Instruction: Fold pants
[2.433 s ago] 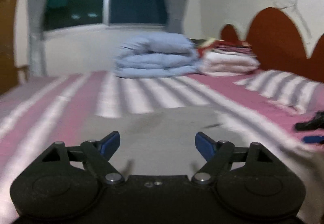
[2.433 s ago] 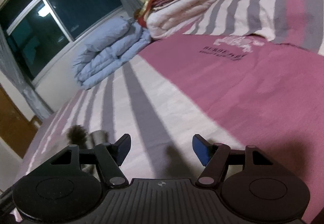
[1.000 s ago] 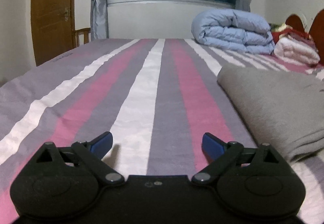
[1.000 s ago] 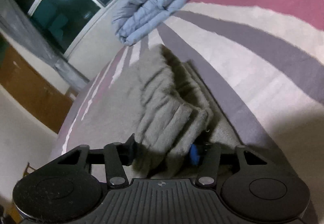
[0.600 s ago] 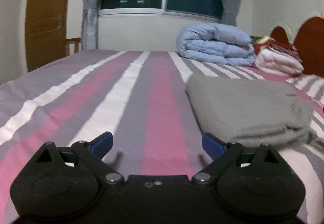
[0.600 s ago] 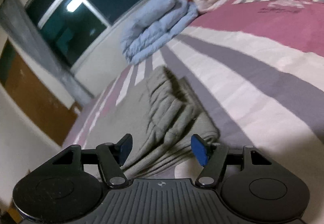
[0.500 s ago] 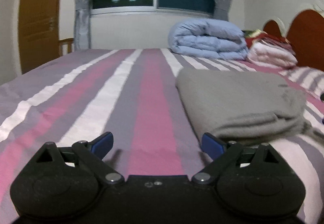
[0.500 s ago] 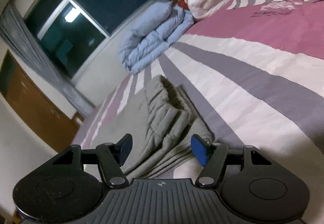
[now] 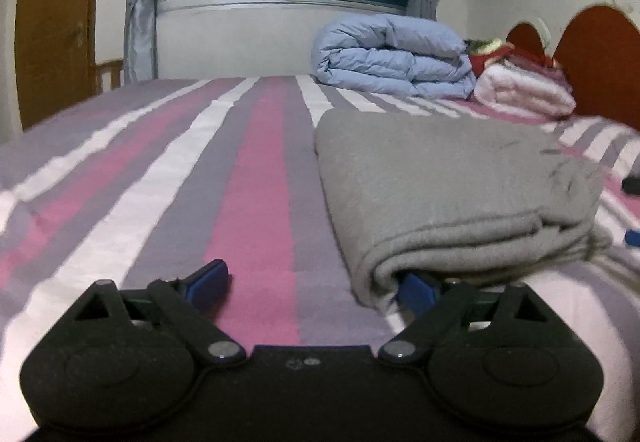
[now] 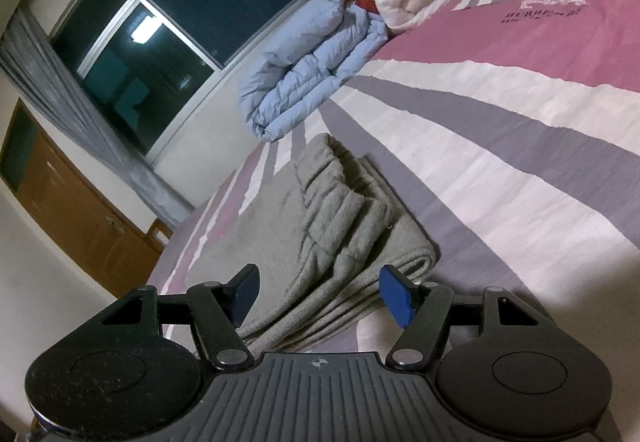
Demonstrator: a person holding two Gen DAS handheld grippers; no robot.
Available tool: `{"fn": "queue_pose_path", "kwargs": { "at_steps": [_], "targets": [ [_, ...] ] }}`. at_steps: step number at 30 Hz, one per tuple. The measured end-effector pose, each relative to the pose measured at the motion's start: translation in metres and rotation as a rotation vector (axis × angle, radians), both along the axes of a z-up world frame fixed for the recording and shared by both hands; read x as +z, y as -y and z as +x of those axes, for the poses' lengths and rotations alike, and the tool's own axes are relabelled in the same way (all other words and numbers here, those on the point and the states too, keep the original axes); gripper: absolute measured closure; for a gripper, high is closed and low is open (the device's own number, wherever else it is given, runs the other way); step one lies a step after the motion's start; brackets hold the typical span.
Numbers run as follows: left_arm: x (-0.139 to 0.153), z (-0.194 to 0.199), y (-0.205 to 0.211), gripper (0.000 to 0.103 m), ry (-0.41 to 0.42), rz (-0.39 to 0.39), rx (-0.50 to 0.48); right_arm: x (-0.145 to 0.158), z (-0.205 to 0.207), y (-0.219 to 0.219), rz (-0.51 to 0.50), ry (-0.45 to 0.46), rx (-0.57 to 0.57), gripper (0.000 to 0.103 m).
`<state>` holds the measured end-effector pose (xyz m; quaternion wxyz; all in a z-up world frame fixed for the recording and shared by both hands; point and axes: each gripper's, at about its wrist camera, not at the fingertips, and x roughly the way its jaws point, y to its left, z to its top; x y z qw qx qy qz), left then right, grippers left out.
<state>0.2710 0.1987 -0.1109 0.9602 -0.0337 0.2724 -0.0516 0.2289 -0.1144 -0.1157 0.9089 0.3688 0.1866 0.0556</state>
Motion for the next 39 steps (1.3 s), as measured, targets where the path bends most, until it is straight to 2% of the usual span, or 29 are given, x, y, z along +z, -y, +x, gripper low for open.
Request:
{"fn": "queue_pose_path", "kwargs": {
  "at_steps": [4,6,9,12,16,19,22,24,27,32,33,34,35,39],
  "targets": [
    [-0.001,-0.005,0.004,0.020,0.008,-0.002,-0.024,-0.002,-0.001,0.001,0.004,-0.001,-0.011,0.037],
    [-0.001,-0.001,0.002,0.018,0.009,0.023,0.004,-0.002,0.000,0.000,0.005,-0.006,-0.011,0.037],
    [0.002,0.000,-0.011,0.016,0.011,0.010,0.052,-0.001,0.001,-0.004,-0.008,-0.003,0.006,0.037],
    [-0.001,0.000,-0.005,0.019,-0.015,0.040,0.006,-0.001,0.008,-0.004,0.013,0.010,0.048,0.037],
    [0.000,0.007,-0.016,0.016,-0.018,0.000,0.016,-0.004,0.023,-0.002,0.059,0.010,0.051,0.037],
    [-0.003,0.008,-0.013,0.015,-0.008,0.013,0.019,-0.004,0.034,-0.001,0.061,0.013,0.052,0.037],
    [-0.002,0.009,-0.009,0.015,0.018,0.026,0.016,-0.008,0.049,-0.002,0.059,-0.020,0.041,0.037],
    [-0.004,0.012,-0.009,0.015,0.013,0.019,0.010,-0.013,0.064,-0.002,0.065,-0.080,0.030,0.037],
    [-0.002,0.016,-0.008,0.015,0.029,0.023,0.001,-0.018,0.078,-0.002,0.094,-0.097,0.037,0.037],
    [-0.008,0.023,-0.008,0.014,0.006,0.028,0.015,-0.017,0.078,-0.008,0.043,-0.076,0.040,0.037],
    [-0.007,0.023,-0.007,0.014,0.007,0.028,0.016,-0.016,0.075,-0.010,0.016,-0.061,0.035,0.040],
    [-0.007,0.022,-0.007,0.015,0.007,0.027,0.015,-0.016,0.074,-0.013,-0.017,-0.061,0.030,0.048],
    [-0.006,0.022,-0.007,0.015,0.008,0.026,0.015,-0.017,0.074,-0.015,-0.033,-0.069,0.027,0.050],
    [-0.006,0.020,-0.009,0.016,0.008,0.020,0.011,-0.018,0.075,-0.016,-0.032,-0.080,0.033,0.050]
  ]
}}
